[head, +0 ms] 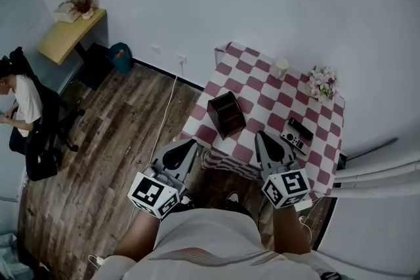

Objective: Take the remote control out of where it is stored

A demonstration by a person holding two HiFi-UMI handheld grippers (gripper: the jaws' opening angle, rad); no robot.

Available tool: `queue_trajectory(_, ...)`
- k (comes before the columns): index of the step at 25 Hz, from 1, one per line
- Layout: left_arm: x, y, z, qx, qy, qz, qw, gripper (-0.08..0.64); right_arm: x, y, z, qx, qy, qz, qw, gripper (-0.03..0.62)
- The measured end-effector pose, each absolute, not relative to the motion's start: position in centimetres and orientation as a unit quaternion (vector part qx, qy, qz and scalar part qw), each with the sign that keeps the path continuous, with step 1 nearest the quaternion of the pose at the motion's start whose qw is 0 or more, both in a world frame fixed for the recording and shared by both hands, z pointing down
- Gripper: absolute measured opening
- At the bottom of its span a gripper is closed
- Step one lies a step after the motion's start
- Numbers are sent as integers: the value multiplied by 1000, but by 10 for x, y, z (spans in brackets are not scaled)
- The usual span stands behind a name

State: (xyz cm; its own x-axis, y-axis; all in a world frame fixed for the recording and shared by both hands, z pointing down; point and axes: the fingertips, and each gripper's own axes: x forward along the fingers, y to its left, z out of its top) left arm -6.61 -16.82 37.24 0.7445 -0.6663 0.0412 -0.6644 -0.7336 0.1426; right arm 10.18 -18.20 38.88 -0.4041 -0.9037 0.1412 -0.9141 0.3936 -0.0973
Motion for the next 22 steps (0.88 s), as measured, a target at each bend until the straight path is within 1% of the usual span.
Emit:
queue_trajectory(12,-64,-171,364,935,-348,-13,63,8,86,-176,391,534,-841,62,59,14)
queue_trajectory(22,-55,-171,364,936,-345,-19,62,8,92,-178,396,531,-842,67,71,14)
